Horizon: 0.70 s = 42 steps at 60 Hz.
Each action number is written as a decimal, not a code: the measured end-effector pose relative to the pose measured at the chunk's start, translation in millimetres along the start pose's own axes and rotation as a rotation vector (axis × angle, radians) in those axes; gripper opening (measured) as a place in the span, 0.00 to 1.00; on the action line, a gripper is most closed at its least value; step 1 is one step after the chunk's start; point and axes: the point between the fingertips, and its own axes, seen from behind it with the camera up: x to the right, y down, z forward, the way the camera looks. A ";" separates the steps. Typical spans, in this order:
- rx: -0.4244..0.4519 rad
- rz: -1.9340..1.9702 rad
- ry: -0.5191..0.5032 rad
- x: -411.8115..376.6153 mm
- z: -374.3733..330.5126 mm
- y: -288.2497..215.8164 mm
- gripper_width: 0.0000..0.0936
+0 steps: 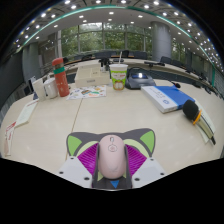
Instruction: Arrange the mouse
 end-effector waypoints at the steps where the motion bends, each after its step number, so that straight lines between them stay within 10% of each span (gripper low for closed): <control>1: -0.007 0.005 -0.008 -0.7 1.7 3.0 0.43; 7: -0.014 0.007 -0.031 -2.2 0.7 6.5 0.56; 12: -0.023 -0.020 -0.014 1.1 -9.5 6.2 0.93; 42: 0.128 -0.082 0.088 -25.9 -257.8 -26.3 0.92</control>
